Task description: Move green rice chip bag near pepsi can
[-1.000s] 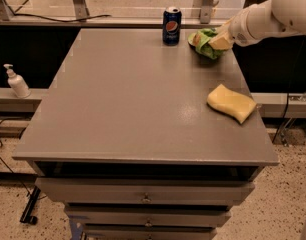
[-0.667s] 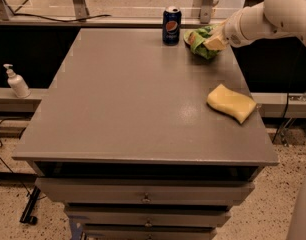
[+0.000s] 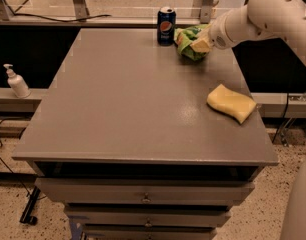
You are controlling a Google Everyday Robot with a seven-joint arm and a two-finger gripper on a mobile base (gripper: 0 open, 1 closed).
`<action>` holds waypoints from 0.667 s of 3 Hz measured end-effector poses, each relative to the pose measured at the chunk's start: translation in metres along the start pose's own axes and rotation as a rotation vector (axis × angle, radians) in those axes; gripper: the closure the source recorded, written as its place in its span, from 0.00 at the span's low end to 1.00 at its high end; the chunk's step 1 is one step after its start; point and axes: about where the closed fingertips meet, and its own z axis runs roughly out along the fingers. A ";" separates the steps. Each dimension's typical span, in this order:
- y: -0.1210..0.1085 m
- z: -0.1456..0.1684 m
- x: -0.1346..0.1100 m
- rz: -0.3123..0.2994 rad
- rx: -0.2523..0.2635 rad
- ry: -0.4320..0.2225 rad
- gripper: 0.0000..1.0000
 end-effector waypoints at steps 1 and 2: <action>0.019 -0.003 -0.005 0.009 -0.015 0.019 0.35; 0.034 -0.015 -0.005 0.021 -0.013 0.045 0.12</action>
Offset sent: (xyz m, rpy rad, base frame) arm -0.0582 0.0137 0.0021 -0.0317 0.0620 -0.0498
